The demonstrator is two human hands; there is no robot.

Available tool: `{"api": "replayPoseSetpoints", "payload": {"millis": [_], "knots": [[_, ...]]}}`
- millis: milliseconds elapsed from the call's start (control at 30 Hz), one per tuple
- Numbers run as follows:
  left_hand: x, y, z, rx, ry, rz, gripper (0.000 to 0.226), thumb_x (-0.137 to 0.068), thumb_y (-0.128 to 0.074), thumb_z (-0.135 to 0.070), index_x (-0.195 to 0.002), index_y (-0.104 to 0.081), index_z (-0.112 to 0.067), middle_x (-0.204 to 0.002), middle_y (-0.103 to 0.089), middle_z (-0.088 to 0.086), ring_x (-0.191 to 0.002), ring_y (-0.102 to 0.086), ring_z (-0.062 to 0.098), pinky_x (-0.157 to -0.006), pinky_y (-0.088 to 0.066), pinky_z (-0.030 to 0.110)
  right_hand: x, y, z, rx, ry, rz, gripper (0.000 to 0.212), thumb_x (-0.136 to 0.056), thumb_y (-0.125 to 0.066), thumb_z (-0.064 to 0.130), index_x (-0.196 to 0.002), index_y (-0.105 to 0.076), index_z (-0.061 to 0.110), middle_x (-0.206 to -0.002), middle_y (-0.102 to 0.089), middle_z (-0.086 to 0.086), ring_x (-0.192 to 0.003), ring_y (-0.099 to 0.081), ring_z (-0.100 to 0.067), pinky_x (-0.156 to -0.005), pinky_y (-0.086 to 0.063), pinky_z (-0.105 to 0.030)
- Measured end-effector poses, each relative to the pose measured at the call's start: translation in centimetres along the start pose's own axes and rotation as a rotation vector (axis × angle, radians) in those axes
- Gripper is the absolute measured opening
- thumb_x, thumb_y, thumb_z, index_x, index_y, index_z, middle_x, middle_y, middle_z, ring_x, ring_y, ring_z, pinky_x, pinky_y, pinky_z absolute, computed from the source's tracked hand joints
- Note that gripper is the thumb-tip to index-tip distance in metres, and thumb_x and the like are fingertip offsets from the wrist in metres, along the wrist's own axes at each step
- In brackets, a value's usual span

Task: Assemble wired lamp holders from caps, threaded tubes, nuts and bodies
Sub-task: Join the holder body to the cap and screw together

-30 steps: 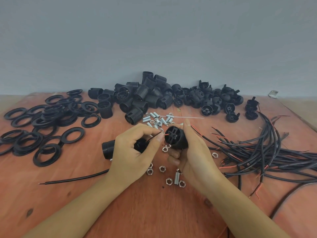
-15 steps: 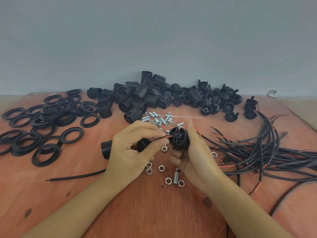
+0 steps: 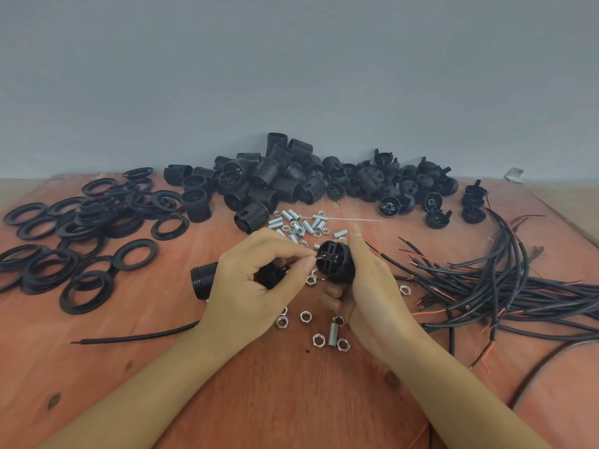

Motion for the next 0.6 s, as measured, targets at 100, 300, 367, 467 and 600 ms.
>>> {"api": "replayPoseSetpoints", "payload": {"millis": [100, 300, 367, 467, 600], "knots": [[0.3, 0.6, -0.4, 0.008, -0.036, -0.004, 0.007, -0.085, -0.068, -0.015, -0.085, -0.074, -0.011, -0.082, -0.067, -0.004, -0.077, -0.062, 0.012, -0.070, -0.049, 0.023, 0.1, -0.2, 0.6, 0.069, 0.073, 0.019, 0.049, -0.099, -0.045, 0.052, -0.065, -0.065, 0.023, -0.063, -0.050, -0.004, -0.045, -0.039, -0.011, -0.040, -0.035, -0.025], [0.4, 0.1, -0.4, -0.021, -0.040, 0.022, 0.006, -0.083, -0.071, -0.008, -0.085, -0.076, -0.007, -0.080, -0.067, 0.001, -0.075, -0.063, 0.015, -0.069, -0.051, 0.030, 0.2, 0.4, 1.0, 0.161, 0.130, -0.031, 0.060, -0.091, -0.047, 0.059, -0.087, -0.056, 0.001, -0.071, -0.050, -0.011, -0.047, -0.041, -0.012, -0.042, -0.035, -0.025], [0.5, -0.2, -0.5, -0.027, -0.041, 0.047, 0.006, -0.083, -0.070, -0.008, -0.085, -0.076, -0.008, -0.079, -0.066, 0.000, -0.075, -0.063, 0.014, -0.069, -0.051, 0.028, 0.2, 0.5, 1.0, 0.185, 0.145, -0.041, 0.059, -0.098, -0.045, 0.054, -0.096, -0.054, -0.005, -0.074, -0.049, -0.013, -0.048, -0.041, -0.012, -0.041, -0.035, -0.024], [0.4, -0.3, -0.3, -0.042, -0.022, 0.059, 0.007, -0.084, -0.069, -0.009, -0.085, -0.076, -0.008, -0.080, -0.065, -0.002, -0.075, -0.062, 0.013, -0.070, -0.049, 0.024, 0.2, 0.5, 1.2, 0.216, 0.160, -0.046, 0.059, -0.099, -0.044, 0.052, -0.095, -0.052, -0.006, -0.074, -0.047, -0.012, -0.050, -0.039, -0.014, -0.042, -0.036, -0.024], [0.4, -0.3, -0.3, -0.058, -0.036, 0.058, 0.006, -0.085, -0.069, -0.009, -0.084, -0.075, -0.010, -0.080, -0.065, -0.003, -0.075, -0.061, 0.014, -0.070, -0.048, 0.022, 0.4, 0.3, 1.5, 0.263, 0.190, -0.043, 0.059, -0.099, -0.044, 0.053, -0.094, -0.049, -0.006, -0.076, -0.044, -0.013, -0.059, -0.034, -0.024, -0.045, -0.035, -0.027]]}}
Point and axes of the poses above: each hand's wrist, its own x-axis away from the middle knuckle, its own y-axis out of the back of the hand, z = x × y, the point moved 9 cm from there along -x, towards the middle knuckle
